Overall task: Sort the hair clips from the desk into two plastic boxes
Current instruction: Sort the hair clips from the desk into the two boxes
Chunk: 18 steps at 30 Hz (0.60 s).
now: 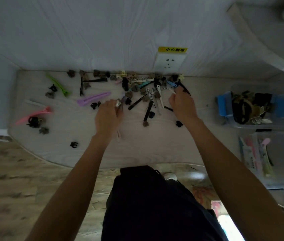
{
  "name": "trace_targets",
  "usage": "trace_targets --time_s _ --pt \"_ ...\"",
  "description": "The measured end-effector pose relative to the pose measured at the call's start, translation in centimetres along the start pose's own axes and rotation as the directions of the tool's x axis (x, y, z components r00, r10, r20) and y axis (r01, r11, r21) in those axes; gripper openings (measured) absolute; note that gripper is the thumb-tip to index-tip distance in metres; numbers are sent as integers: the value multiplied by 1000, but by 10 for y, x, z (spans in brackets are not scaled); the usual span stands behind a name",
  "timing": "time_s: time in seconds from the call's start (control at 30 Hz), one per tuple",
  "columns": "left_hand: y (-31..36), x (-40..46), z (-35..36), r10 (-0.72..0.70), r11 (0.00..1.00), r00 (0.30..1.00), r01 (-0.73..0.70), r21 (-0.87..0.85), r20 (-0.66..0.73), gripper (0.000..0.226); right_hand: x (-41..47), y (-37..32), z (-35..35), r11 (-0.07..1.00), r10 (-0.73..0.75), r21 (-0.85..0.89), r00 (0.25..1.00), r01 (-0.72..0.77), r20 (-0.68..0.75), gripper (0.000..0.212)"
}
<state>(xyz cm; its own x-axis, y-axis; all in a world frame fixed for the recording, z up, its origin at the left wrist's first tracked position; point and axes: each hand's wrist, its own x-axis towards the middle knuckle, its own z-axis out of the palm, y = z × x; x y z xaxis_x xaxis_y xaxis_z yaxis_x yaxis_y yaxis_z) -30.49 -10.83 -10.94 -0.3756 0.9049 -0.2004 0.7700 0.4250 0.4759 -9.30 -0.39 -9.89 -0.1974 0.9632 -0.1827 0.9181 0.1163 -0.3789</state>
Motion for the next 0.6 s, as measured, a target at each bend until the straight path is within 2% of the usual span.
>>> trace_targets --time_s 0.1,0.2,0.43,0.53,0.6 --pt "-5 9 0 -112 994 994 112 -3 10 21 -1 -10 8 1000 -9 29 997 7 74 21" --pt "3 15 4 -126 992 991 126 14 45 22 0 -10 15 999 10 -35 987 -5 158 25" --pt "10 19 13 -208 977 969 199 80 131 61 -12 26 7 974 82 -225 980 -41 180 31" --pt "12 24 12 -199 978 968 185 102 150 58 -16 28 5 967 38 -255 976 19 215 32" --pt "14 27 9 -145 984 976 124 131 162 49 -16 25 4 967 6 -252 979 47 204 31"
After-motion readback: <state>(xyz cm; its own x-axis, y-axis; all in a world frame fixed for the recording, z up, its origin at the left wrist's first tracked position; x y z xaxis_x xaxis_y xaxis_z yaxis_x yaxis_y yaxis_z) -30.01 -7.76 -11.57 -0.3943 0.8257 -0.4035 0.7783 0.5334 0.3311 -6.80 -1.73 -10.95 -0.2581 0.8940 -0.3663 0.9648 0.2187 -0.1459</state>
